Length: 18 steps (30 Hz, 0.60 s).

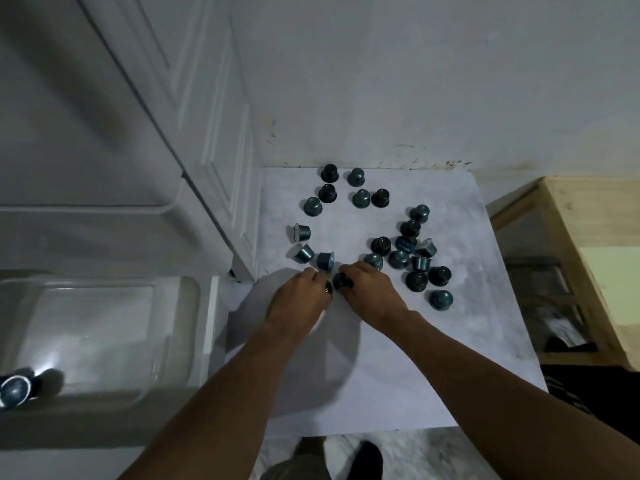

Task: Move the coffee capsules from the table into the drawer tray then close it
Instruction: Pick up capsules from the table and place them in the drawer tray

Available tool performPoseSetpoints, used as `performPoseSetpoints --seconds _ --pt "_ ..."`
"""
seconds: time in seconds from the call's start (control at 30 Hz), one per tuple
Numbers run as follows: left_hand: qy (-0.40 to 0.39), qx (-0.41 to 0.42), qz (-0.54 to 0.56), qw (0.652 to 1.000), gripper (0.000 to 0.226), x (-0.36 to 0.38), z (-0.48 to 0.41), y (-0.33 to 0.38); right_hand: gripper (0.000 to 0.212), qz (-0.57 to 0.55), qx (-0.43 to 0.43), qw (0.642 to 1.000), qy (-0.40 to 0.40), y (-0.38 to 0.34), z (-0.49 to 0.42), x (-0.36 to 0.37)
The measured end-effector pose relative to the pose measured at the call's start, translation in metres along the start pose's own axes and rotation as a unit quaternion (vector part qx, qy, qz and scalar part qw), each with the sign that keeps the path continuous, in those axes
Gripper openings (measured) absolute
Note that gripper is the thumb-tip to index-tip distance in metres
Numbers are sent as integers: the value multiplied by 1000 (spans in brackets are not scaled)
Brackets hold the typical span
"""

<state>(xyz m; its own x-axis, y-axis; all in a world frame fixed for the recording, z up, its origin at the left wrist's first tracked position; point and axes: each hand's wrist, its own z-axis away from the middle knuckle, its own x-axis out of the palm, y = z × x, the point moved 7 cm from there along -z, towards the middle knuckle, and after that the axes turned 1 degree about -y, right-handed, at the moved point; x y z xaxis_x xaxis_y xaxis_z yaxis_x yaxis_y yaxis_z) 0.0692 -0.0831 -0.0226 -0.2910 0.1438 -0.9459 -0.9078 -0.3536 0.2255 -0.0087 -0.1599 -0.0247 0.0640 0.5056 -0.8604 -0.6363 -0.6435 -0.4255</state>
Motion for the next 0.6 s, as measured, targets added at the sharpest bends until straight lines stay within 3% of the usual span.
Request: performPoseSetpoints --seconds 0.27,0.43,0.6 --pt "33 -47 106 993 32 -7 9 -6 19 -6 3 1000 5 3 5 -6" --pt "118 -75 186 973 38 -30 26 2 20 -18 -15 999 40 0 21 -30" --pt "173 -114 280 937 38 -49 53 18 47 -44 -51 995 72 -4 51 -55"
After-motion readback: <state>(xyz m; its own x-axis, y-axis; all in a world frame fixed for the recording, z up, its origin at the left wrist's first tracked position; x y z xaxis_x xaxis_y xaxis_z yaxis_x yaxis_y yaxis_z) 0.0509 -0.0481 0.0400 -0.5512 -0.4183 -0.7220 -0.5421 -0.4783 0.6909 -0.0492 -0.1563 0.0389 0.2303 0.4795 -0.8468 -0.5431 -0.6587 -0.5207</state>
